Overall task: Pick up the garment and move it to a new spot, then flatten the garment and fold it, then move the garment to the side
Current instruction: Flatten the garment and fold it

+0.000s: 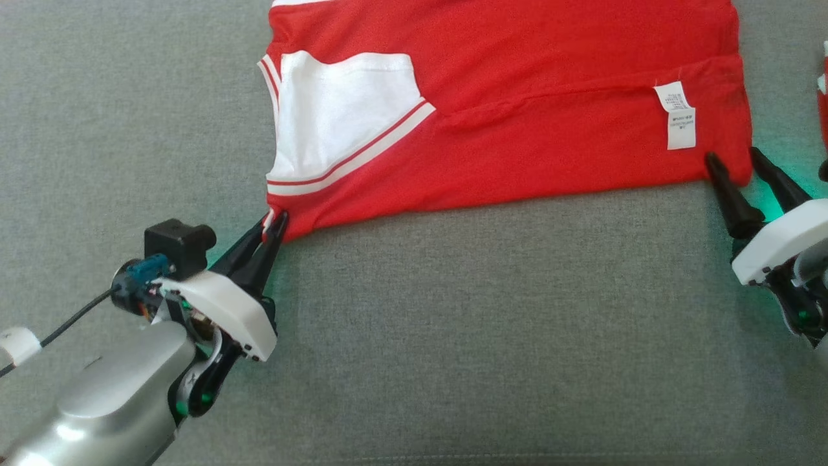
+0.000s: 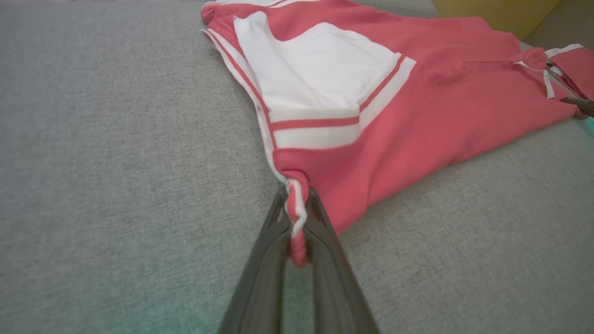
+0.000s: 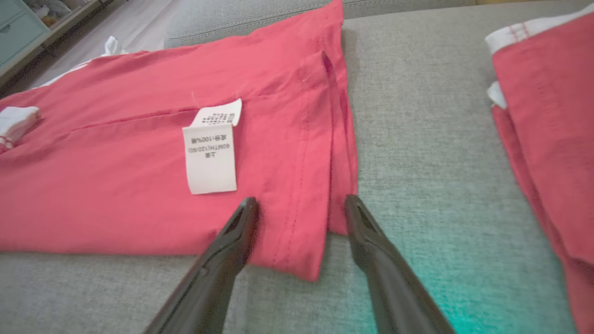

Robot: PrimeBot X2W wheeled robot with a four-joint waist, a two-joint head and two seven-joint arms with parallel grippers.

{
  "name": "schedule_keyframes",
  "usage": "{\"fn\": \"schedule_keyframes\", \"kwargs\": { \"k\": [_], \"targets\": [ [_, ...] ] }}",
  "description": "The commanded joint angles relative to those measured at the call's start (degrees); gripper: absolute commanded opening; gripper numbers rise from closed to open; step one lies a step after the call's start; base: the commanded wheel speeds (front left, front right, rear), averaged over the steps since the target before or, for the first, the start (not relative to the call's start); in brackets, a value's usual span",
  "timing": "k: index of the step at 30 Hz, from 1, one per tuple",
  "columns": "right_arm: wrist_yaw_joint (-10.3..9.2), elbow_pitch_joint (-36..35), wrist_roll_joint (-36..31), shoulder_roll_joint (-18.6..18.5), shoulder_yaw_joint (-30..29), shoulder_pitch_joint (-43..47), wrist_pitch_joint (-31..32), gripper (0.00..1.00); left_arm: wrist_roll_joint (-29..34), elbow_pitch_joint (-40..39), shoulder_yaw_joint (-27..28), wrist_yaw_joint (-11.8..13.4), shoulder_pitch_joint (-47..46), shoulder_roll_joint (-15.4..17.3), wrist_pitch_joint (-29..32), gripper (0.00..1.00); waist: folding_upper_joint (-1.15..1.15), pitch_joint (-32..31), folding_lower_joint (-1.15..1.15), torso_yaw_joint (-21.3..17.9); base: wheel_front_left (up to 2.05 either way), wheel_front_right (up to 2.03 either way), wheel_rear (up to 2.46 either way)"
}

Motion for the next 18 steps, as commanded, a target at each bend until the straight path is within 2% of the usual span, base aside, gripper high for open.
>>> {"fn": "schedule_keyframes", "kwargs": {
  "k": [1,2,6,11,18],
  "targets": [
    [0.39,0.2,-0.7,-1.1,0.8,0.6,0.1,0.22,0.6,-1.2,1.8,-0.1,-1.0,2.7,-0.5,0.0,0.0,-0.2,0.0,0.1,0.0,0.0,0.0],
    [0.39,0.7,-1.0,-0.8,0.9,0.5,0.1,0.0,0.6,-1.2,1.9,-0.1,-1.1,2.7,-0.6,0.0,0.0,-0.3,0.0,0.2,0.0,0.0,0.0],
    [0.39,1.8,-1.4,-1.2,1.3,0.8,-1.0,0.0,0.8,-1.3,1.7,-0.7,-1.2,2.8,-0.9,0.0,0.0,-1.4,0.0,0.7,0.0,0.0,0.0],
    [0.39,1.3,-1.7,-3.8,2.1,4.3,-2.3,0.0,0.7,-1.7,1.0,-1.9,0.1,2.8,-1.8,0.0,0.0,-4.1,0.0,0.8,0.0,0.0,0.0],
    [0.39,-3.6,-0.6,-7.5,2.0,12.7,-3.3,0.0,-0.6,-4.0,-0.8,-2.3,6.5,4.8,-2.8,0.0,0.0,-8.5,0.0,-0.3,0.0,0.0,0.0]
  ]
}}
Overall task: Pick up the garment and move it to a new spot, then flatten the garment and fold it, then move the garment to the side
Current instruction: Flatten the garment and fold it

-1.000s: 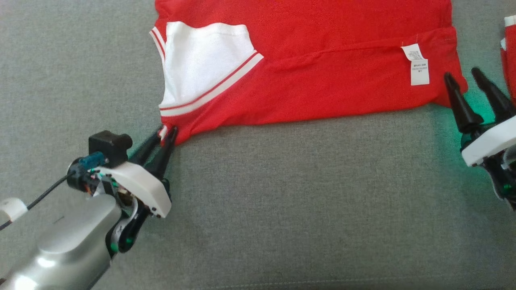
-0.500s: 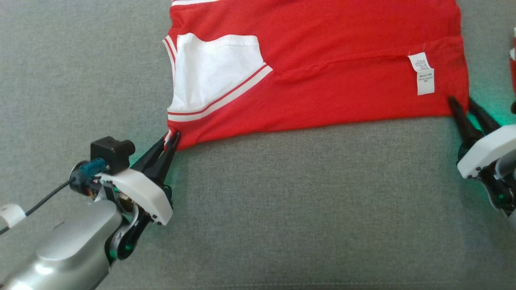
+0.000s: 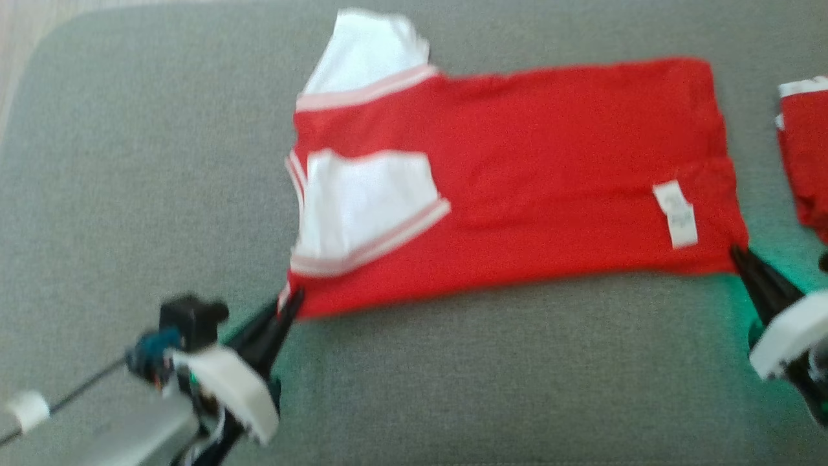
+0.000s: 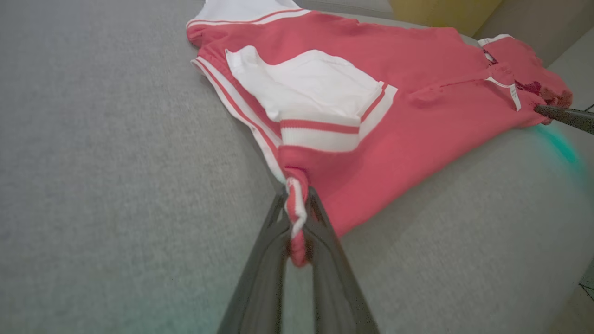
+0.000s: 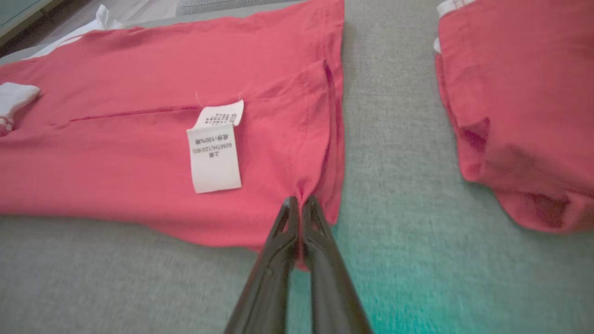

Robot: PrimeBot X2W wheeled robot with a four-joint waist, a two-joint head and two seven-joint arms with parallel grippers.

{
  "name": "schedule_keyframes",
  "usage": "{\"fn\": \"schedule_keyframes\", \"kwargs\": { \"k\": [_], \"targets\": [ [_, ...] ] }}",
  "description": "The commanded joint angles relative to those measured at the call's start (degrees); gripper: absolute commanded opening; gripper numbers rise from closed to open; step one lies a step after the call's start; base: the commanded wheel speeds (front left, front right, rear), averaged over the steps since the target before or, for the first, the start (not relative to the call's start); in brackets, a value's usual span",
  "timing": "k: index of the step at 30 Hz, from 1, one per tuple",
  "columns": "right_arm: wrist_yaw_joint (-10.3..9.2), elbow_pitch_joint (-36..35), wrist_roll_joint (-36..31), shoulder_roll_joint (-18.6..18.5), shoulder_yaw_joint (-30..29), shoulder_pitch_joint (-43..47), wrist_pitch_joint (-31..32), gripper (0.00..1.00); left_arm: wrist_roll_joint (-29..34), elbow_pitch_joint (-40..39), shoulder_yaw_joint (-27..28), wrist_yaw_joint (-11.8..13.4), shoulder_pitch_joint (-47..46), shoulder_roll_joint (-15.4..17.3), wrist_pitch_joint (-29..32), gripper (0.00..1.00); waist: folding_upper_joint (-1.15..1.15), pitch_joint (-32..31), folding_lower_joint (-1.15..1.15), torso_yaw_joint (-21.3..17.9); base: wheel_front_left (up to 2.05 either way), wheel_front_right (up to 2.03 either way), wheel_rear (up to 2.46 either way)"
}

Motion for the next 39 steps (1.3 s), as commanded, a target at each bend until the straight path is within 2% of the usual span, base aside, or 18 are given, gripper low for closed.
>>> {"fn": "schedule_keyframes", "kwargs": {
  "k": [1,6,11,12,13,14,15,20,23,25,30,31,32,33,39],
  "targets": [
    [0.37,-1.3,0.3,-3.1,-0.4,2.3,-1.0,0.0,-0.4,-1.7,1.8,0.2,0.2,3.0,-0.8,0.0,0.0,-1.3,0.01,-0.6,0.0,0.0,0.0],
    [0.37,-4.5,-0.5,-4.8,-3.1,9.2,-1.4,0.0,-0.9,-6.2,0.6,2.0,5.3,5.5,-1.6,0.0,0.0,-2.5,0.01,-1.0,0.0,0.0,0.0],
    [0.37,-7.1,-1.8,-4.6,-8.1,15.3,-0.5,0.0,-1.2,-10.3,0.0,4.0,8.4,7.6,-1.7,0.0,0.0,-2.5,0.01,-1.0,0.0,0.0,0.0],
    [0.37,-7.7,-2.2,-4.1,-9.3,16.2,-0.4,1.0,-1.4,-10.8,0.2,4.3,8.6,7.8,-1.9,0.0,0.0,-2.3,0.01,-1.0,0.0,0.0,0.0],
    [0.37,-7.7,-2.2,-4.1,-9.3,16.2,-0.4,1.0,-1.4,-10.8,0.2,4.3,8.6,7.8,-1.9,0.0,0.0,-2.3,0.01,-1.0,0.0,0.0,0.0],
    [0.37,-8.4,-2.8,-3.6,-10.4,16.8,-0.3,1.0,-1.4,-11.1,0.4,4.7,8.6,7.9,-2.0,0.37,0.0,-2.1,0.01,-0.9,0.0,0.0,0.0],
    [0.37,-9.3,-3.9,-3.3,-11.5,17.3,-0.4,1.0,-1.4,-11.4,0.7,5.1,8.5,8.1,-2.0,1.0,0.0,-1.8,0.01,-1.0,0.0,0.0,0.0],
    [0.37,-14.1,-8.2,-2.4,-18.5,19.4,-0.1,1.0,-0.2,-15.3,2.6,6.5,6.1,11.3,-1.9,1.0,0.0,-0.4,0.01,-0.9,0.0,0.0,0.0],
    [0.37,-17.3,-11.3,-2.0,-23.7,20.3,-0.3,1.0,2.5,-17.5,4.7,6.9,0.4,13.5,-0.6,1.0,0.0,1.4,0.01,-0.7,0.0,0.0,0.0],
    [0.37,-18.6,-14.4,-1.1,-27.0,20.1,-0.1,1.0,4.3,-17.6,5.7,6.4,-4.9,13.3,1.6,1.0,0.0,3.1,0.01,-0.8,0.0,0.0,0.0],
    [0.37,-22.4,-20.6,3.0,-30.7,17.3,2.0,1.0,4.7,-11.3,7.1,0.3,-19.9,8.8,9.9,1.0,0.0,7.9,0.01,-2.1,0.0,0.0,0.0],
    [0.37,-23.3,-21.6,3.5,-30.5,16.5,2.3,1.0,4.3,-9.5,7.1,-1.1,-22.8,7.8,12.3,1.0,0.0,9.0,0.01,-2.6,0.0,0.0,0.0],
    [0.37,-24.4,-23.2,4.5,-30.1,14.5,2.6,1.0,3.7,-5.4,6.8,-3.8,-28.3,6.3,17.1,1.0,0.0,10.7,0.01,-3.6,0.0,0.0,0.0],
    [0.37,-24.9,-23.7,5.0,-29.8,13.5,2.6,1.0,3.6,-3.3,6.7,-5.0,-30.9,5.7,19.4,1.0,0.0,11.6,0.01,-4.2,0.0,0.0,0.0],
    [0.37,-26.3,-25.2,7.5,-25.7,7.5,1.3,1.0,2.3,8.7,6.4,-8.6,-42.0,3.2,28.7,1.0,0.0,15.5,0.01,-8.6,0.0,0.0,0.0]
  ]
}}
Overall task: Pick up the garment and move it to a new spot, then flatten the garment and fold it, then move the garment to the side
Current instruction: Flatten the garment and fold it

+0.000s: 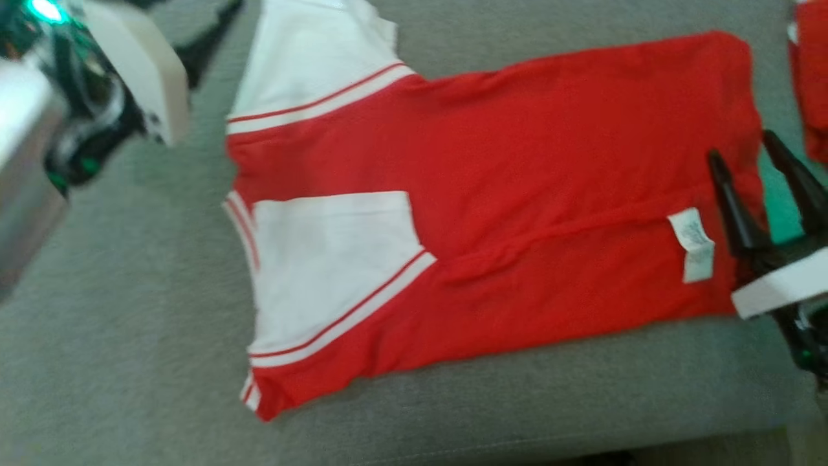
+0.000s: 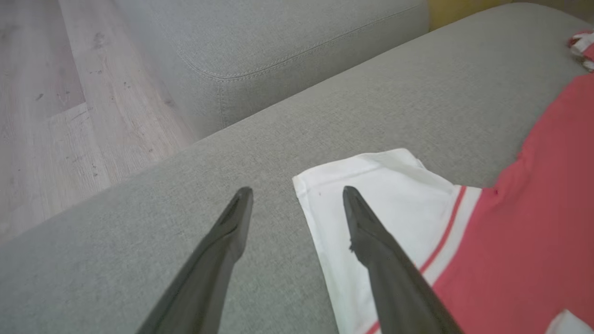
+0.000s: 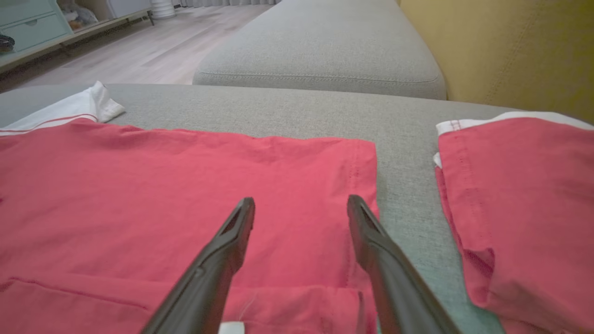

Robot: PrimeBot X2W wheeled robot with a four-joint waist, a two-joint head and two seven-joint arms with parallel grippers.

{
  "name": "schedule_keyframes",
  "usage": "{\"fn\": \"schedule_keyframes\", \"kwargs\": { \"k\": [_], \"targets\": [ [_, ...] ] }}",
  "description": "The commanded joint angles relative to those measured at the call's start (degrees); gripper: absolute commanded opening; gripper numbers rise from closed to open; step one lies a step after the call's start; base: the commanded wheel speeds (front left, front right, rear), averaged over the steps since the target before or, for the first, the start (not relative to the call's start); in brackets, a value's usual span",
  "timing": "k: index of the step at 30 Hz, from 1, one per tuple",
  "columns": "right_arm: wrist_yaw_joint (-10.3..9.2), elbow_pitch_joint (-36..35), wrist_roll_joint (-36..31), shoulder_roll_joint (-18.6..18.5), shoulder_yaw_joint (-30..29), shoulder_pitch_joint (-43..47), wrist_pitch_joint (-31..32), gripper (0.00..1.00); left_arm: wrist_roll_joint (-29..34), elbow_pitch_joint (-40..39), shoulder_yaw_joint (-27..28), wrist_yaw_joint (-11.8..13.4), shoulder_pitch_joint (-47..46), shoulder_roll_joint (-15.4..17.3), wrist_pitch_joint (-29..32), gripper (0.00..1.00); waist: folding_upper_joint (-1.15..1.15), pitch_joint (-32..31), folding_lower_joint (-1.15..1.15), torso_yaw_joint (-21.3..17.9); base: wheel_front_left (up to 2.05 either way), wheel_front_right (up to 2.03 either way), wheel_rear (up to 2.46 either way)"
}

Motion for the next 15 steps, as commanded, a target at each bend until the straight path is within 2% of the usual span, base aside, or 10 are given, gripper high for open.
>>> {"fn": "schedule_keyframes", "kwargs": {
  "k": [1,9,15],
  "targets": [
    [0.37,-1.4,-0.4,-1.1,1.5,-0.2,-0.7,1.0,-0.8,0.9,2.6,-0.5,-3.6,1.6,1.8,1.0,0.0,2.9,-0.01,-3.3,0.0,0.0,0.0],
    [0.37,-0.7,0.8,-0.6,5.3,-4.5,-3.4,1.0,-1.2,9.5,0.4,-1.7,-9.5,1.3,8.3,1.0,0.0,6.4,-0.01,-7.6,0.0,0.0,0.0],
    [0.37,1.3,1.8,-0.4,6.0,-5.1,-4.3,1.0,-2.4,11.3,-1.0,-1.9,-9.5,1.8,10.8,1.0,0.0,6.9,-0.01,-9.0,0.0,0.0,0.0]
  ]
}}
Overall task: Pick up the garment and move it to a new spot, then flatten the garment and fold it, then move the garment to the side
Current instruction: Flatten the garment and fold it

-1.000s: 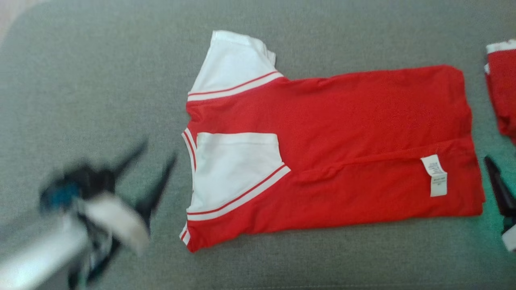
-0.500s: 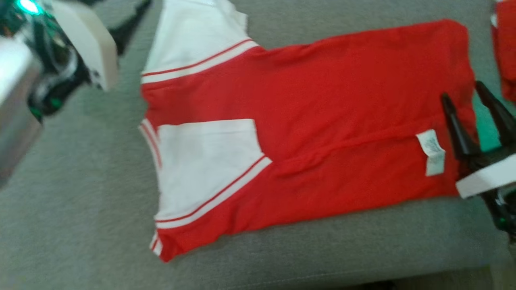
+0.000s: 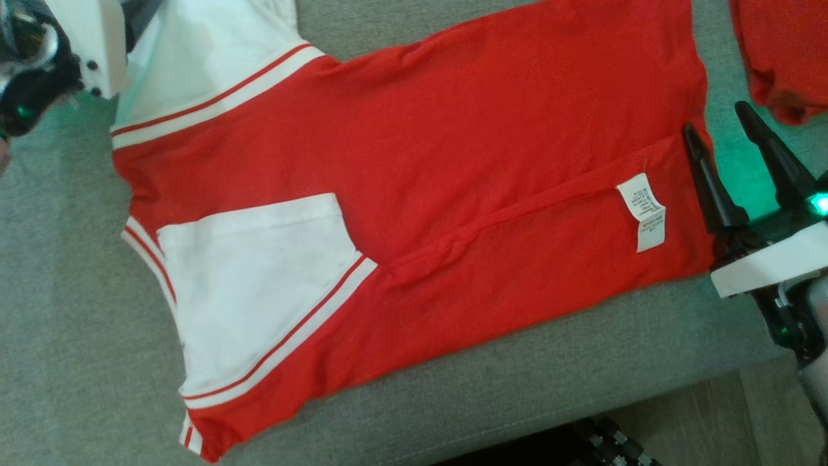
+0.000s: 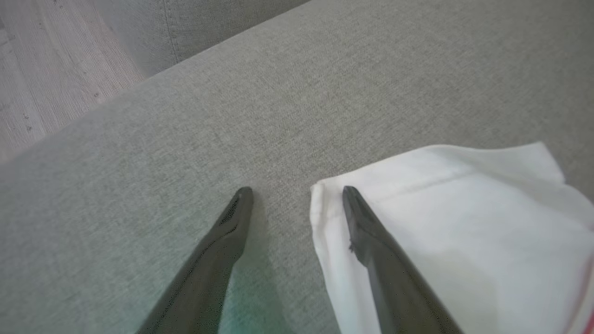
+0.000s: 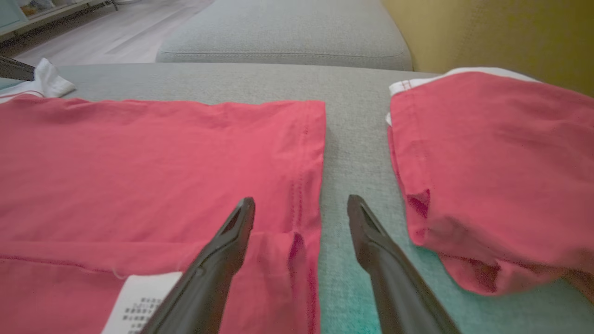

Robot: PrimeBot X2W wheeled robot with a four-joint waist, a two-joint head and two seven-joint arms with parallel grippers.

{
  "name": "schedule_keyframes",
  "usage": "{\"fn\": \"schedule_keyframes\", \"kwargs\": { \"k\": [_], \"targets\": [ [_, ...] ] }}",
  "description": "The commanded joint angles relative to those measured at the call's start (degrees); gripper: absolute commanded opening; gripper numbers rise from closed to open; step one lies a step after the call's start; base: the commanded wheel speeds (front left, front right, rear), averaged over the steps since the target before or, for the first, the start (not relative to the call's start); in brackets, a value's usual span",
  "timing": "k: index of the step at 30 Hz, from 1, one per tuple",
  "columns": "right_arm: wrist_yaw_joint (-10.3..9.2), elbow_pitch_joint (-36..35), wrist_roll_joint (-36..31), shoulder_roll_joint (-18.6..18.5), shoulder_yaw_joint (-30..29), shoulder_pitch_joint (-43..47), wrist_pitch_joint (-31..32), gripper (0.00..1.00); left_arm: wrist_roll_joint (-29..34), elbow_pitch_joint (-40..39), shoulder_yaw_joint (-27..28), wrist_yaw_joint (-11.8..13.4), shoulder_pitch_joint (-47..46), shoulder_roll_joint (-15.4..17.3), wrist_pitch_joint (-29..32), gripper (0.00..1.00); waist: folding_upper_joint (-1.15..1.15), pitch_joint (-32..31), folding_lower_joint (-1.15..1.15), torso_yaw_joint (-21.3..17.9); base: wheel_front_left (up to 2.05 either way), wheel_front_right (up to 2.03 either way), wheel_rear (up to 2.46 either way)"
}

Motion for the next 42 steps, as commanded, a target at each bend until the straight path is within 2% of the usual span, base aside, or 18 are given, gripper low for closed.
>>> {"fn": "schedule_keyframes", "kwargs": {
  "k": [1,2,3,4,5,11,16,25,38,39,41,42],
  "targets": [
    [0.37,-0.7,0.4,-0.9,0.4,0.8,-0.8,1.0,0.1,-0.4,0.9,-0.2,-2.0,2.3,0.9,1.0,0.0,0.2,0.0,-0.3,0.0,0.0,0.0],
    [0.37,-0.4,0.5,-0.9,0.5,0.7,-1.0,1.0,0.1,-0.4,0.6,-0.3,-2.0,2.5,1.2,0.77,0.0,0.2,0.0,-0.4,0.0,0.0,0.0],
    [0.37,-0.4,0.5,-0.9,0.5,0.7,-1.0,1.0,0.1,-0.4,0.6,-0.3,-2.0,2.5,1.2,0.77,0.0,0.2,0.0,-0.4,0.0,0.0,0.0],
    [0.37,-0.1,0.5,-0.9,0.6,0.6,-1.1,1.0,-0.3,-0.4,0.3,-0.3,-1.9,2.6,1.7,0.31,0.0,0.2,0.0,-0.4,0.0,0.0,0.0],
    [0.37,0.1,0.7,-0.9,0.7,0.4,-1.1,1.0,-1.0,-0.5,0.2,-0.3,-1.7,2.7,2.2,0.0,0.0,0.2,0.0,-0.4,0.0,0.0,0.0],
    [0.37,1.6,2.3,-1.7,0.7,-2.8,0.0,1.0,-2.3,-3.5,-0.9,-0.3,-2.2,3.8,2.0,0.0,0.0,-0.6,0.0,0.5,0.0,0.0,0.0],
    [0.37,4.5,7.7,-1.8,1.4,-9.1,3.1,1.0,-2.3,-6.4,-2.2,-0.3,-3.0,3.9,-0.4,0.0,0.0,-1.8,0.0,2.5,0.0,0.0,0.0],
    [0.37,16.5,11.3,-5.8,7.6,-20.8,10.9,1.0,-2.2,-11.0,-5.6,-0.3,-5.9,2.5,-3.6,0.0,0.0,-2.0,0.0,6.9,0.0,0.0,0.0],
    [0.37,24.1,11.7,-9.4,20.3,-29.0,12.2,1.0,-2.8,-12.5,-10.1,-0.3,-8.0,2.6,-5.9,0.0,0.0,-1.6,0.0,9.0,0.0,0.0,0.0],
    [0.37,24.3,12.1,-9.6,21.3,-29.3,12.3,0.85,-3.1,-12.5,-10.3,-0.3,-7.9,2.7,-6.0,0.0,0.0,-1.7,0.0,9.1,0.0,0.0,0.0],
    [0.37,24.8,13.0,-10.0,22.8,-29.9,12.1,0.13,-4.0,-12.5,-10.6,-0.3,-7.7,2.7,-6.0,0.0,0.0,-1.8,0.0,9.2,0.0,0.0,0.0],
    [0.37,24.9,13.7,-10.0,23.6,-30.1,12.1,0.0,-4.5,-12.6,-10.7,-0.3,-7.5,2.8,-5.8,0.0,0.0,-1.9,0.0,9.3,0.0,0.0,0.0]
  ]
}}
